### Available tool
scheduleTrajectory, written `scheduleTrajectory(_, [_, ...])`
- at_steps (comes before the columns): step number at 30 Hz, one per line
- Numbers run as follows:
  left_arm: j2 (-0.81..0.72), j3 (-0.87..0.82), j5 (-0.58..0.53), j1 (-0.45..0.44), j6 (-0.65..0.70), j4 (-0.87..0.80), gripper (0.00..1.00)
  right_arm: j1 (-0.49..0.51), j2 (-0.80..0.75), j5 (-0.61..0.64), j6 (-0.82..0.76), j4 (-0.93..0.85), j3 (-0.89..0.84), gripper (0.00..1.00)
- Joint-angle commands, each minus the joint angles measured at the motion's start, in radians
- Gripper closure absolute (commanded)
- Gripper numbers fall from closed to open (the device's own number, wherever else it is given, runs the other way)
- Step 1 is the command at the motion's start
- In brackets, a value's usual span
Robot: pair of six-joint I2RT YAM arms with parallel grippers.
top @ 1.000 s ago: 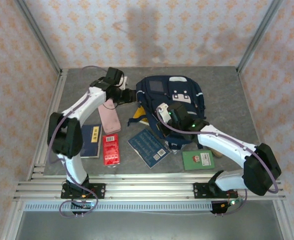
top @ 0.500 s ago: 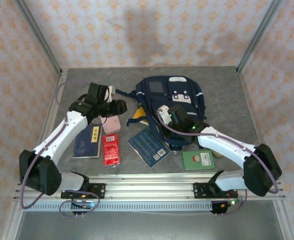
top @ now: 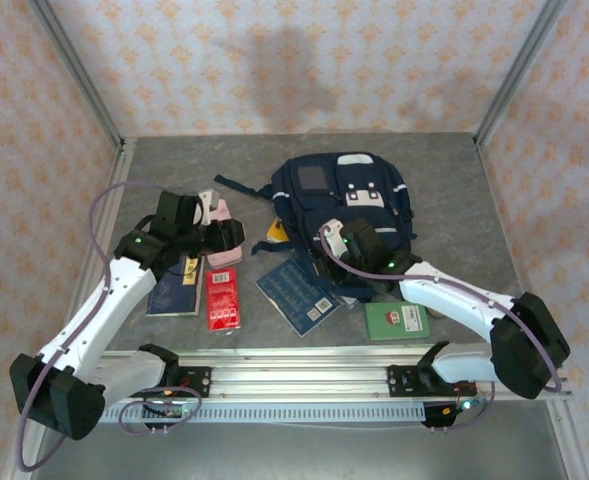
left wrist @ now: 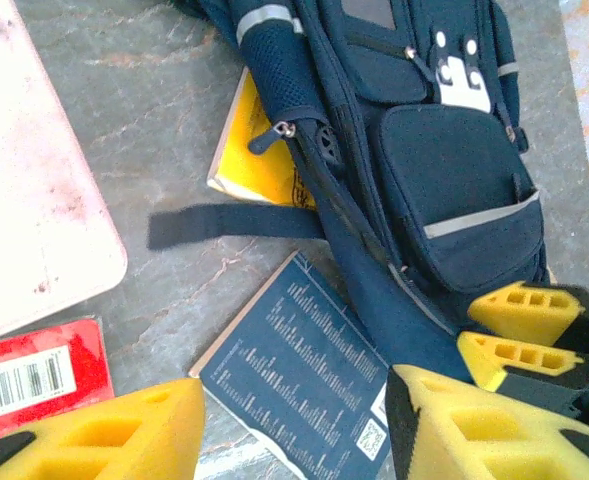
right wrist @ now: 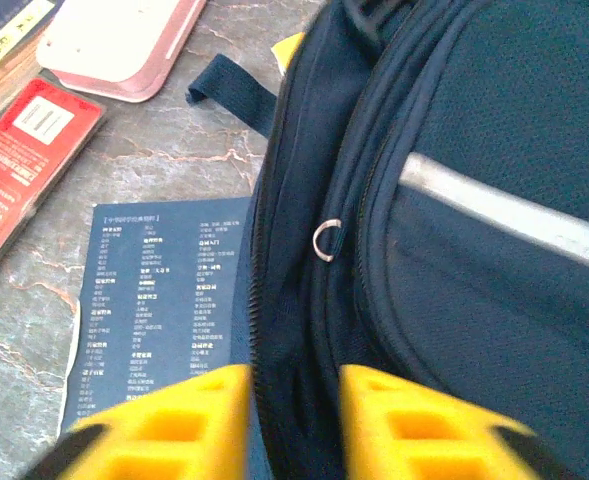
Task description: Pack the student bag
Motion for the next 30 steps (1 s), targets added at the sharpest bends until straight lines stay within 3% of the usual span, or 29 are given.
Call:
scheduleTrajectory(1, [-0.024,-0.038,0.005,-0.008,0.03,-0.033,0.48,0.01,-0.036,0.001,0.054,0.054,-0.013,0.62])
scheduleTrajectory(6, [-0.057,-0.059,-0.018,-0.011,0.057,-0.052,0.48,0.01,-0.115,0.028,0.061,0.066,-0.02,0.49])
scheduleTrajectory(8, [-0.077,-0.069,-0.033,-0.011,0.063,-0.053,0.48,0.01,-0.117,0.043,0.03,-0.018,0.029,0.45])
scheduleTrajectory(11, [-0.106,-0.094,-0.048,-0.011,0.06,-0.05,0.47,0.01,-0.072,0.093,-0.04,-0.21,0.158,0.47])
scheduleTrajectory(14, [-0.129,-0.117,-0.053,-0.011,0.052,-0.042,0.47,0.01,-0.021,0.095,-0.148,-0.291,0.228,0.55])
scheduleTrajectory(18, [-0.151,-0.129,-0.058,-0.011,0.04,-0.046,0.47,0.01,-0.015,0.02,-0.301,-0.301,0.246,0.45])
scheduleTrajectory(24, [-0.157,-0.128,-0.078,-0.011,0.045,-0.056,0.47,-0.008,0.058,0.178,-0.703,-0.525,0.304,0.35])
scheduleTrajectory(30, [-0.144,-0.129,-0.064,-0.011,0.051,-0.051,0.47,-0.111,0.042,0.17,-0.872,-0.619,0.288,0.31])
